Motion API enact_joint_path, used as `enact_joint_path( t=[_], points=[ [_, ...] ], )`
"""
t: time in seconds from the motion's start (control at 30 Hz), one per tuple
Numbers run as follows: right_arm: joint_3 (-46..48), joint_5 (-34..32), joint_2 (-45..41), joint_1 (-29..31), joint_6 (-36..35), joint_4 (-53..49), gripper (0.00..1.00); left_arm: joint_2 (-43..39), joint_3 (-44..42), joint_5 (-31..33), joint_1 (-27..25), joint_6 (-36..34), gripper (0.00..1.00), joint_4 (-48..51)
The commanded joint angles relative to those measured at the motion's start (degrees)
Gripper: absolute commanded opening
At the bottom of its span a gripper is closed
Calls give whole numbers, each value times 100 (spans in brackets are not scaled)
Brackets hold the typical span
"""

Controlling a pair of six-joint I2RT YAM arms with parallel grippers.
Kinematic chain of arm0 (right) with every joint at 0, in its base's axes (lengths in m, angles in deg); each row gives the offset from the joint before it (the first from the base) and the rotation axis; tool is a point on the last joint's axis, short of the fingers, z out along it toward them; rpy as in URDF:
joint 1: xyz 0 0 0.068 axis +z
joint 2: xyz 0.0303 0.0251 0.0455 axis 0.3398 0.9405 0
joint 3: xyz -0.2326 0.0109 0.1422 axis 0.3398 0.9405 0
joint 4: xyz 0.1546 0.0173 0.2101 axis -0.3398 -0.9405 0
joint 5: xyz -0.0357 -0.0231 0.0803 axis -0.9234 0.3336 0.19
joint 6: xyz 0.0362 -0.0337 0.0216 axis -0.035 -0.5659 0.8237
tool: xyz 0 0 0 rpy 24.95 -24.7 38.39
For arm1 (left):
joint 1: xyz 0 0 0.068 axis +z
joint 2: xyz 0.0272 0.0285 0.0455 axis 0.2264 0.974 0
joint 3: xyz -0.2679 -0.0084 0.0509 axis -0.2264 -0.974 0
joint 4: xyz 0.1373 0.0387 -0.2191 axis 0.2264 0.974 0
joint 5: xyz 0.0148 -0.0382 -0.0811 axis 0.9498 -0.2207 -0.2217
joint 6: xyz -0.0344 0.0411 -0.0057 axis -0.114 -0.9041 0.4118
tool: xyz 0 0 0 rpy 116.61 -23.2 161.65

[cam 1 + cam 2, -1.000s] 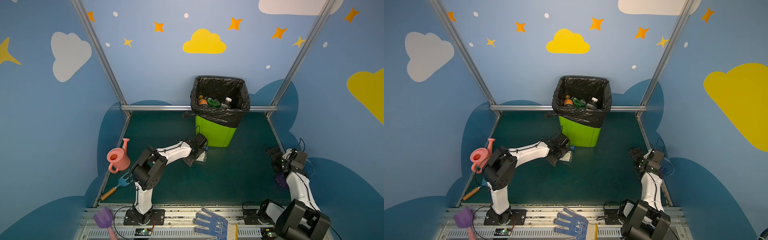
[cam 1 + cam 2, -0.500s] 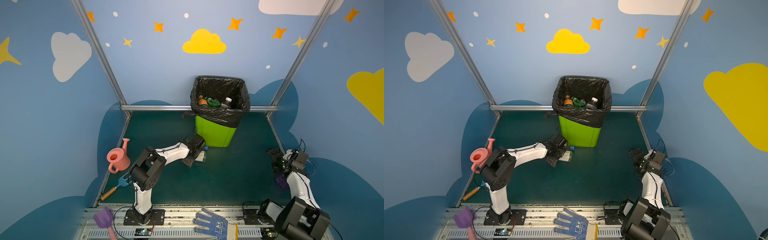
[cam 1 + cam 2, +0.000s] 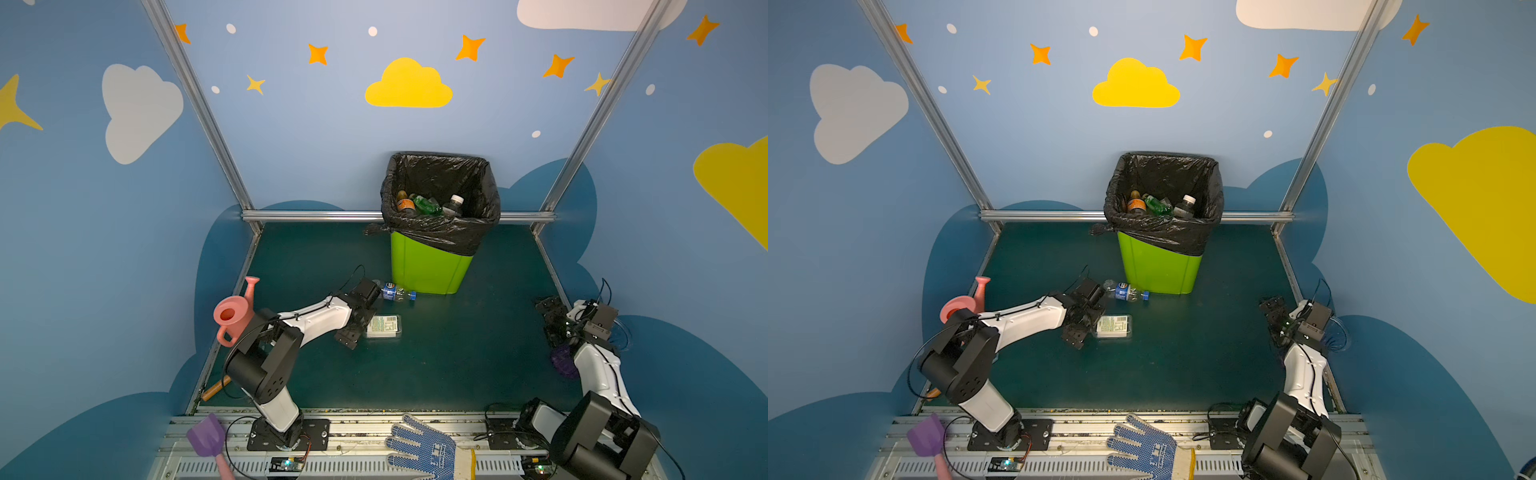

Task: Throw the plastic bottles in the bin
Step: 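Close the left gripper on the white-cap clear bottle's neck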

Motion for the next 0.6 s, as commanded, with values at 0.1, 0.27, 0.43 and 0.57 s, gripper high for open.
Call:
enact_joint_path(
  t=[0.1,0.27,0.43,0.57],
  points=[
    [57,21,133,-40,3,17,97,-241,35,27,27,-74,100,709],
    [84,21,120,-51,51,28,97,-371,466,100,-215,195,100,994],
    [95,42,189,-49,59,48,97,-443,428,-264,-392,921,100,1024],
    [85,113,287,-66,92,69,97,-397,142,-509,-512,1659,100,615]
  ],
)
